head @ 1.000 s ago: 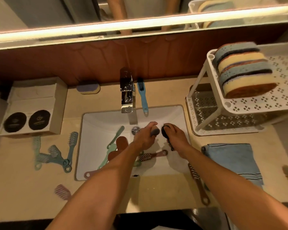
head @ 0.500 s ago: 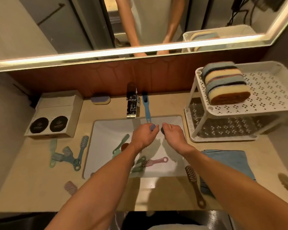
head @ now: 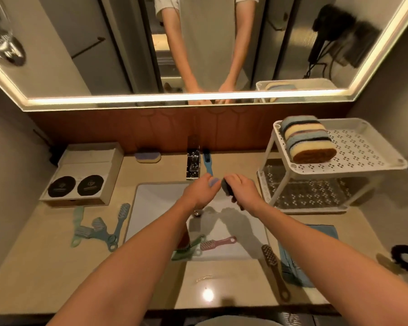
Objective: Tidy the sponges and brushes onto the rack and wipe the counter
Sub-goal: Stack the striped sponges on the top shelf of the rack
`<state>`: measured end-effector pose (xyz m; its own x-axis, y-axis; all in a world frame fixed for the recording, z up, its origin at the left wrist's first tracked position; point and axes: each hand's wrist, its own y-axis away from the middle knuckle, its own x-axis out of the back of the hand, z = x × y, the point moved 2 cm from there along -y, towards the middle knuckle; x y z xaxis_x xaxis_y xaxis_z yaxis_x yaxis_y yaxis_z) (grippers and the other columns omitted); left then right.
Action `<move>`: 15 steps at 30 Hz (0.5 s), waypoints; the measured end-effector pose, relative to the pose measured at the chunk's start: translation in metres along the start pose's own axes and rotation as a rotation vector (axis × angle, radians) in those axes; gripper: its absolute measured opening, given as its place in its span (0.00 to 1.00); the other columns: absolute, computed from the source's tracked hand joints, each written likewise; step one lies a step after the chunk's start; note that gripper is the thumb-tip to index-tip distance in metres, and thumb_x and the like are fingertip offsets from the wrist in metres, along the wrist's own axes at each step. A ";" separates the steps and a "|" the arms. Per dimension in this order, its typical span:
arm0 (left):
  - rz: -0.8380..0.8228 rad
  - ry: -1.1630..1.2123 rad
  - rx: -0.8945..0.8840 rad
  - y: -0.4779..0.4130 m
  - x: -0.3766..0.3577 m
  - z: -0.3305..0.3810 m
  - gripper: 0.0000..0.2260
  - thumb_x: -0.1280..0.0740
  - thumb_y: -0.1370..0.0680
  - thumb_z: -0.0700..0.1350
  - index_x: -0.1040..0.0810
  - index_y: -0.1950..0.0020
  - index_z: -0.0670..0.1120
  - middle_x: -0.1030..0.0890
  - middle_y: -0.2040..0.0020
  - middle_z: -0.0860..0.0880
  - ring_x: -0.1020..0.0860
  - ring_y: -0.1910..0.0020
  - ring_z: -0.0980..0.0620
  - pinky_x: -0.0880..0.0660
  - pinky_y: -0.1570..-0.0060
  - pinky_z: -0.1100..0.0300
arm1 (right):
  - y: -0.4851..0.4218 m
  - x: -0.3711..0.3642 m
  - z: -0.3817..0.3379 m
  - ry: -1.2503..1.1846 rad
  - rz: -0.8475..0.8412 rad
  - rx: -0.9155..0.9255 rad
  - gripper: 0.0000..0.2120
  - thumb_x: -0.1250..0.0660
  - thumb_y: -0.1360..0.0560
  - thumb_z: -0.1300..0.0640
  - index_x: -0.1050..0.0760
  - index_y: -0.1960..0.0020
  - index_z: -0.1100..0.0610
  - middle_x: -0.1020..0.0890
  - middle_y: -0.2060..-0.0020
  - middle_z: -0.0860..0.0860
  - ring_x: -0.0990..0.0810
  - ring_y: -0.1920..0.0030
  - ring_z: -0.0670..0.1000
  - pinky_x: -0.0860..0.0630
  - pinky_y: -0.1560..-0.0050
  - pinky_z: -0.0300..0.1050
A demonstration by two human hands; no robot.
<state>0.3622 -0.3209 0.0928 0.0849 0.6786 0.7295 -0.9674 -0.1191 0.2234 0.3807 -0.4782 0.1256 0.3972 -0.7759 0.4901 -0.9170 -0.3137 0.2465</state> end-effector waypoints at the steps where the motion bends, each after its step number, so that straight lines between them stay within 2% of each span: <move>1: -0.003 0.010 -0.009 0.000 0.008 -0.001 0.20 0.41 0.21 0.65 0.26 0.43 0.49 0.19 0.48 0.47 0.21 0.50 0.44 0.24 0.50 0.50 | 0.005 0.001 -0.003 -0.078 0.009 -0.032 0.11 0.39 0.21 0.50 0.25 0.56 0.55 0.23 0.55 0.55 0.20 0.58 0.57 0.28 0.67 0.48; 2: -0.018 0.006 -0.026 0.000 0.015 0.000 0.20 0.39 0.21 0.63 0.27 0.42 0.48 0.19 0.47 0.46 0.22 0.50 0.45 0.24 0.50 0.50 | 0.007 0.001 -0.003 -0.159 0.006 -0.078 0.11 0.36 0.22 0.46 0.25 0.51 0.53 0.21 0.53 0.55 0.17 0.60 0.56 0.28 0.68 0.45; 4: -0.066 -0.001 -0.050 0.001 0.029 0.000 0.18 0.35 0.21 0.59 0.29 0.42 0.47 0.20 0.47 0.45 0.22 0.51 0.46 0.25 0.53 0.52 | 0.013 0.004 -0.007 -0.246 -0.020 -0.142 0.23 0.30 0.25 0.40 0.30 0.39 0.52 0.19 0.49 0.55 0.14 0.57 0.56 0.24 0.64 0.48; 6: -0.125 0.024 -0.063 0.005 0.040 0.003 0.20 0.31 0.22 0.56 0.33 0.41 0.45 0.22 0.50 0.47 0.23 0.54 0.50 0.26 0.60 0.54 | 0.020 0.010 -0.013 -0.246 -0.040 -0.166 0.30 0.28 0.27 0.40 0.36 0.35 0.53 0.19 0.47 0.57 0.14 0.55 0.54 0.21 0.62 0.49; 8: -0.151 0.037 -0.090 0.009 0.048 0.006 0.21 0.29 0.23 0.54 0.35 0.43 0.45 0.25 0.54 0.47 0.26 0.59 0.52 0.31 0.66 0.57 | 0.028 0.017 -0.020 -0.195 -0.060 -0.179 0.30 0.26 0.26 0.44 0.40 0.36 0.55 0.22 0.45 0.59 0.17 0.57 0.53 0.21 0.64 0.46; 10: -0.141 0.032 -0.119 0.013 0.053 0.008 0.19 0.28 0.24 0.52 0.36 0.47 0.46 0.28 0.54 0.47 0.30 0.61 0.53 0.34 0.66 0.56 | 0.036 0.023 -0.025 -0.101 -0.062 -0.191 0.28 0.27 0.26 0.50 0.40 0.38 0.56 0.25 0.47 0.60 0.21 0.59 0.53 0.25 0.69 0.43; 12: -0.099 -0.024 -0.171 0.015 0.057 0.013 0.18 0.28 0.24 0.52 0.35 0.48 0.46 0.30 0.50 0.45 0.30 0.58 0.50 0.34 0.62 0.55 | 0.040 0.027 -0.026 -0.033 -0.030 -0.180 0.25 0.28 0.28 0.52 0.38 0.40 0.58 0.25 0.51 0.59 0.22 0.62 0.53 0.28 0.70 0.45; 15: -0.001 -0.042 -0.260 0.018 0.065 0.024 0.17 0.27 0.26 0.53 0.31 0.46 0.49 0.27 0.47 0.46 0.25 0.50 0.45 0.31 0.57 0.55 | 0.050 0.036 -0.031 0.092 0.084 -0.084 0.22 0.28 0.30 0.51 0.32 0.43 0.59 0.22 0.54 0.58 0.22 0.61 0.54 0.26 0.66 0.50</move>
<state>0.3557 -0.2966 0.1597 0.0905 0.6476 0.7566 -0.9957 0.0756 0.0543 0.3505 -0.5050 0.1821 0.3241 -0.7427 0.5859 -0.9424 -0.1995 0.2683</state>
